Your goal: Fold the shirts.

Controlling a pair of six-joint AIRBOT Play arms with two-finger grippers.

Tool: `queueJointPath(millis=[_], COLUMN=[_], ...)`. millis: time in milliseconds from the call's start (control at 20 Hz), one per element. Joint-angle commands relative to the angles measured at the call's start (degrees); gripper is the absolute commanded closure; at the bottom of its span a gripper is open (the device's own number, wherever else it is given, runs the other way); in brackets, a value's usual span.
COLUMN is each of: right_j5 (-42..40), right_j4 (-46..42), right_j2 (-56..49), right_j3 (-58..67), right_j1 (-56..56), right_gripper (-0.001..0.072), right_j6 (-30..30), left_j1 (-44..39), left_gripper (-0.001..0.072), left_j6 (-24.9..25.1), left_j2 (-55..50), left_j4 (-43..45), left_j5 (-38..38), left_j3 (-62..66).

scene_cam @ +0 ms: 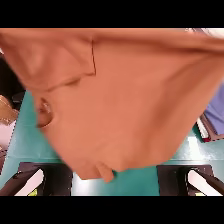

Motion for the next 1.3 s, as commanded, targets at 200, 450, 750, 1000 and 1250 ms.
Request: queueJointPath(millis=[200, 450, 750, 1000, 1250], right_j5=[-6.6, -16.5, -10.9, -14.3, -16.3], right_j4=[-9.1, -7.0, -8.1, -7.9, -7.5], right_j2=[-24.3, -36.5, -37.6, -32.2, -31.4], right_j3=[-7.7, 1.9, 7.7, -7.6, -16.7], right_j1=[9.3, 9.3, 9.3, 9.4, 10.7], right_gripper=[0.0697, 0.0697, 0.0698, 0.0697, 0.0677], right_j6=[4.9, 3.8, -0.6, -0.6, -0.6], left_j1=[-0.7, -6.4, -6.1, -7.3, -8.2], left_gripper=[0.0682, 0.0682, 0.0683, 0.0682, 0.0617], left_j6=[4.1, 9.3, 8.4, 7.5, 5.5], left_j2=[-22.4, -32.1, -32.7, -32.7, -33.1], left_j4=[-0.4, -0.4, -0.2, 6.2, 7.6], left_j5=[8.2, 25.5, 18.9, 11.7, 13.3], left_j3=[-11.6, -11.6, -11.4, -16.0, -20.9])
